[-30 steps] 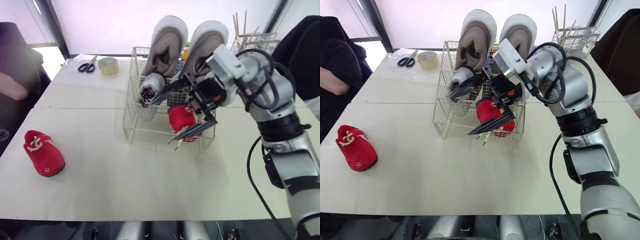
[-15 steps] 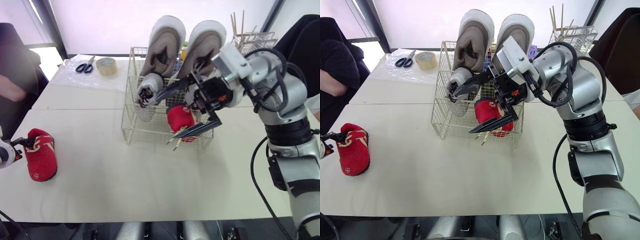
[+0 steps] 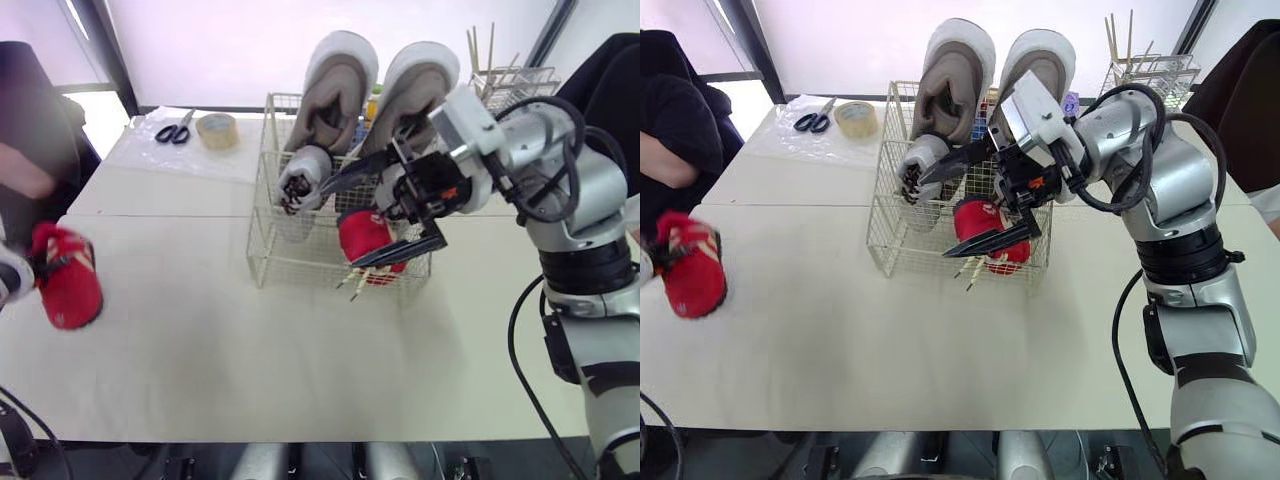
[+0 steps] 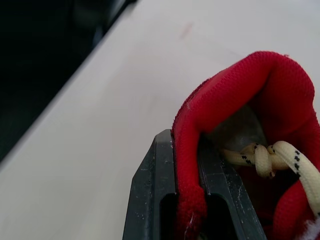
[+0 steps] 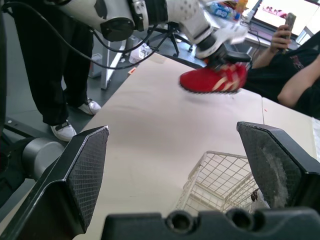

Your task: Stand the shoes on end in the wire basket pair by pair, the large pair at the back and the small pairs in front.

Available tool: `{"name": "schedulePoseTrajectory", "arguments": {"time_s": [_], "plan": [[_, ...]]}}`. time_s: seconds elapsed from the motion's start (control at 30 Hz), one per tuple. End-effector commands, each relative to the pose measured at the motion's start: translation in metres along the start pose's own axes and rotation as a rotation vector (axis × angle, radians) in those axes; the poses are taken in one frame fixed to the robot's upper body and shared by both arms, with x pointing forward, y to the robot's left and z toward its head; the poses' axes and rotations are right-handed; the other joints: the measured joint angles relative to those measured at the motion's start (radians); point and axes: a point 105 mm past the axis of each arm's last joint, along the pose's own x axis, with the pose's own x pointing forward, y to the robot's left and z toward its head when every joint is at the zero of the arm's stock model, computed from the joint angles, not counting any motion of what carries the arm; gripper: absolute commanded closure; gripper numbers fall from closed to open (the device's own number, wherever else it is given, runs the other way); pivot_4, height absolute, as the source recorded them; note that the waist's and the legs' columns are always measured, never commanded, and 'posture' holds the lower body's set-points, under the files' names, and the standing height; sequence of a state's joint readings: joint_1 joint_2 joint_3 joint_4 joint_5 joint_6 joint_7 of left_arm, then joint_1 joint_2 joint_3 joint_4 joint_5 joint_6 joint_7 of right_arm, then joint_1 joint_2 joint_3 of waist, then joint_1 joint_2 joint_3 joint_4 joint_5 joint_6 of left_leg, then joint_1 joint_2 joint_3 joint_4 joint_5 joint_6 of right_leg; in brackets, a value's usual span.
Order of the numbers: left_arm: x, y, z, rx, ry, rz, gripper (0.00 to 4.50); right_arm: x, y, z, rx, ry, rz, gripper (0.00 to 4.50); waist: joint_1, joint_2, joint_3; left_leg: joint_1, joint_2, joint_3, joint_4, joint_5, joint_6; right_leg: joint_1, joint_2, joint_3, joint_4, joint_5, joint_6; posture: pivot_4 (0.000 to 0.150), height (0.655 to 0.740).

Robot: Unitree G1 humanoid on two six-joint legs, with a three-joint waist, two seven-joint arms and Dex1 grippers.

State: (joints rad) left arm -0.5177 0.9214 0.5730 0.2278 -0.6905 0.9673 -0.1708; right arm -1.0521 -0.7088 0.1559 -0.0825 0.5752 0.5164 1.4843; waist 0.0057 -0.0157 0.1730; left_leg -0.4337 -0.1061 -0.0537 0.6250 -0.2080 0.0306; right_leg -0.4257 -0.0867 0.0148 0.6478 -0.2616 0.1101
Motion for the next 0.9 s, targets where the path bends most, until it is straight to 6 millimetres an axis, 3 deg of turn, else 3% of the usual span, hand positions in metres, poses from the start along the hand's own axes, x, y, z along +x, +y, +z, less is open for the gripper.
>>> {"name": "schedulePoseTrajectory", "arguments": {"time_s": [0.03, 0.2, 0.3, 0.43, 0.57, 0.77, 0.9], "plan": [[-0.039, -0.09, 0.083, 0.109, -0.437, -0.313, 4.45, -0.017, -0.003, 0.01, 0.011, -0.009, -0.106, 0.0, 0.009, 0.0, 0.0, -0.002, 0.0, 0.0, 0.003, 0.0, 0.001, 0.0, 0.0, 0.0, 0.0, 0.0, 0.0, 0.15, 0.74], [-0.076, -0.175, 0.097, 0.171, -0.658, -0.583, 4.45, -0.033, 0.006, 0.004, 0.107, 0.018, -0.174, 0.0, 0.004, 0.0, 0.0, -0.004, -0.002, 0.003, 0.005, -0.002, 0.004, 0.001, -0.002, 0.001, 0.0, 0.001, 0.0, 0.15, 0.74], [-0.095, -0.206, 0.099, 0.125, -0.754, -0.698, 4.45, -0.042, 0.011, 0.004, 0.147, 0.031, -0.225, 0.0, 0.001, 0.0, 0.0, -0.006, 0.0, 0.003, 0.005, -0.001, 0.003, -0.002, 0.0, 0.0, 0.002, 0.001, 0.0, 0.15, 0.74], [-0.104, -0.237, 0.089, 0.078, -0.813, -0.778, 4.45, -0.049, 0.012, 0.001, 0.172, 0.054, -0.292, 0.0, 0.001, 0.001, 0.0, -0.008, 0.001, 0.003, 0.006, 0.001, 0.004, -0.003, 0.001, 0.0, 0.003, 0.001, 0.0, 0.15, 0.74], [-0.105, -0.253, 0.08, 0.033, -0.83, -0.821, 4.45, -0.046, 0.012, 0.0, 0.178, 0.067, -0.31, 0.0, 0.007, 0.001, 0.0, -0.007, 0.001, 0.003, 0.007, 0.001, 0.004, -0.002, 0.001, 0.0, 0.002, 0.001, 0.0, 0.15, 0.74], [-0.105, -0.261, 0.067, 0.042, -0.842, -0.829, 4.45, -0.042, 0.005, 0.006, 0.146, 0.067, -0.296, 0.0, 0.005, 0.001, 0.0, -0.008, 0.001, 0.003, 0.007, 0.001, 0.005, -0.002, 0.001, 0.0, 0.002, 0.001, 0.0, 0.15, 0.74], [-0.103, -0.267, 0.044, 0.096, -0.849, -0.789, 4.45, -0.042, 0.003, 0.007, 0.119, 0.077, -0.265, 0.0, 0.007, 0.001, 0.0, -0.008, 0.001, 0.003, 0.007, 0.001, 0.005, -0.001, 0.001, -0.001, 0.002, 0.001, 0.0, 0.15, 0.74]]}}
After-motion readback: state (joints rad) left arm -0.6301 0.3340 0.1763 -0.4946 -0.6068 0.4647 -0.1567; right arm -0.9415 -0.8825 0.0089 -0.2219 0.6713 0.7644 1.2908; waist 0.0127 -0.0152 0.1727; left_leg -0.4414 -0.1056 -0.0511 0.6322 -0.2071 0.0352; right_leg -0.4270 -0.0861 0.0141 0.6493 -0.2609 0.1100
